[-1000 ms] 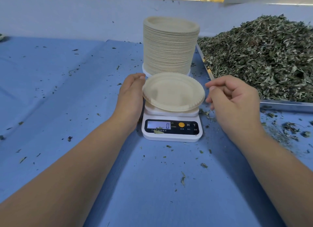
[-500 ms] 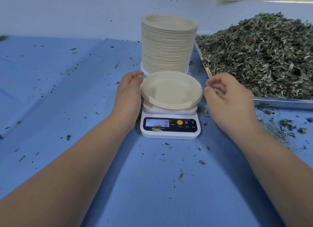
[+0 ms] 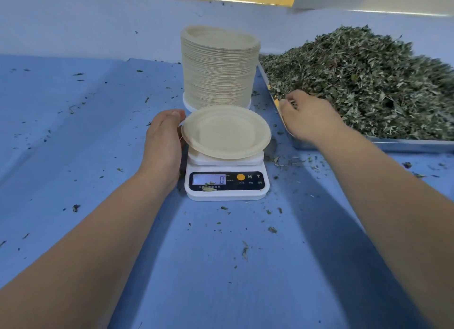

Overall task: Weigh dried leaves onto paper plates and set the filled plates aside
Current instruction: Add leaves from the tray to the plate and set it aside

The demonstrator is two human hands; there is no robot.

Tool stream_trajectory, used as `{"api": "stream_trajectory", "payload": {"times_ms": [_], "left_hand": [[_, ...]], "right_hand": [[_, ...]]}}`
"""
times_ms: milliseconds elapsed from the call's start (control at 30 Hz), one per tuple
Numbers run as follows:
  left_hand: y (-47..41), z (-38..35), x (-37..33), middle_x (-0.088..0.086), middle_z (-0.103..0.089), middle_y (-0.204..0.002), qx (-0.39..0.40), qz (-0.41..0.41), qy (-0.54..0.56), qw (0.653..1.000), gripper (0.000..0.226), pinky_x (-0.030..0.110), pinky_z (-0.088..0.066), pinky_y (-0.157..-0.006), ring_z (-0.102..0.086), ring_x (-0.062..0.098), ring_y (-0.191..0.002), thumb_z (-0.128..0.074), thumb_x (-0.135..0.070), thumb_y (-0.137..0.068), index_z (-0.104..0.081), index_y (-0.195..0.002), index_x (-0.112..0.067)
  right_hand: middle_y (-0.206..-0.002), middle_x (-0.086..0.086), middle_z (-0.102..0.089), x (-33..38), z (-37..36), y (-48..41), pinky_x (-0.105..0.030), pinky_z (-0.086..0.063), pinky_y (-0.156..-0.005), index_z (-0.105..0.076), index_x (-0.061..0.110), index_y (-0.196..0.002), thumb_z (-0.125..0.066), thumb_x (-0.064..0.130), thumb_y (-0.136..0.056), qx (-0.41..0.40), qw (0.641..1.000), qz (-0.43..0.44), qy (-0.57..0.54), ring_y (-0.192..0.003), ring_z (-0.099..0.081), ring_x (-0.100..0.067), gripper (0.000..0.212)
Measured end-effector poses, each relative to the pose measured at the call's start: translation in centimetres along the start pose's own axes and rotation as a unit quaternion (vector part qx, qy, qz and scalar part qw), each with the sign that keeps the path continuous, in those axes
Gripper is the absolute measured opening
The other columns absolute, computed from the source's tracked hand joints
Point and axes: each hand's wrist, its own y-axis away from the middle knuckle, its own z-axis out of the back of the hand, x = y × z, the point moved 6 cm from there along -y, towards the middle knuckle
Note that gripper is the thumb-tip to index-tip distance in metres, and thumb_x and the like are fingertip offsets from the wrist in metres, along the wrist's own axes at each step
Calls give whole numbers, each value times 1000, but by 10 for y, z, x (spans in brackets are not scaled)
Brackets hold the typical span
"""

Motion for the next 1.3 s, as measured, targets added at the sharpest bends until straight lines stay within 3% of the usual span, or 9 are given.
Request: {"api": "stream_trajectory", "payload": {"times_ms": [100,233,400,467,633,767,933,1100,1300], "left_hand": [[-3,1,2,1,-71,-119,-1,7,2,1000,39,33,-49,-75,-67,16,-99,-48,-44,-82,-69,-107,-24],[-5,-1,1,-12,-60,-85,18,-13,12,1000,34,26,-45,-67,-57,7,-75,-50,-38,-86,-64,-98,-9],[-6,-2,3,-9,-62,-93,14,0,18,1000,21,32,-45,-73,-58,12,-82,-54,-41,-81,-68,-90,-28],[-7,-1,3,-9,-66,-100,6,1,20,1000,27,34,-49,-78,-62,13,-88,-55,-41,-82,-69,-99,-25],[-5,-1,0,-5,-71,-118,2,-4,23,1000,32,37,-55,-96,-69,15,-109,-53,-39,-86,-70,-108,-24],[-6,-4,0,-15,-53,-71,18,-18,38,999,14,29,-43,-66,-51,8,-65,-51,-29,-86,-55,-73,-31],[-5,-6,0,-16,-48,-64,30,-20,39,999,23,27,-39,-60,-47,5,-57,-48,-24,-90,-48,-69,-33],[-6,-3,2,-11,-66,-91,16,-22,38,999,31,27,-51,-77,-65,8,-84,-50,-28,-91,-64,-104,-3],[-6,-4,2,-13,-41,-68,25,-19,21,999,25,26,-34,-58,-39,5,-58,-47,-22,-89,-50,-82,2]], "right_hand": [[-155,-17,-40,-14,-22,-12,-49,-38,-107,-37,17,-153,-11,71,-99,137,985,-51,91,-139,-39,-39,81],[-139,-21,-54,-12,-31,-11,-43,-39,-89,-50,8,-143,-4,73,-97,185,973,-52,125,-116,-54,-36,92],[-60,-9,-51,-8,-3,-19,-32,-42,-57,-50,11,-62,-34,55,-101,32,991,14,128,-56,-49,-26,61],[-67,-8,-53,-12,8,-16,-39,-47,-69,-50,13,-69,-38,48,-97,-29,988,-2,150,-71,-54,-28,47],[-128,-24,-59,-20,-11,-8,-41,-45,-92,-57,-1,-128,-19,54,-106,139,968,-81,193,-111,-55,-39,70],[-96,-20,-62,-19,-11,-4,-38,-41,-77,-62,2,-100,-17,55,-106,105,984,-51,134,-83,-54,-32,70],[-58,-8,-46,-9,-1,6,-28,-34,-53,-44,12,-64,-38,47,-102,-38,995,6,87,-56,-45,-27,52],[-108,-13,-60,-22,-2,10,-52,-41,-95,-58,17,-112,-20,73,-94,49,982,-82,161,-114,-51,-37,71],[-76,-7,-57,-12,-16,21,-36,-42,-62,-51,17,-78,-22,67,-100,13,992,-22,123,-70,-55,-26,62]]}}
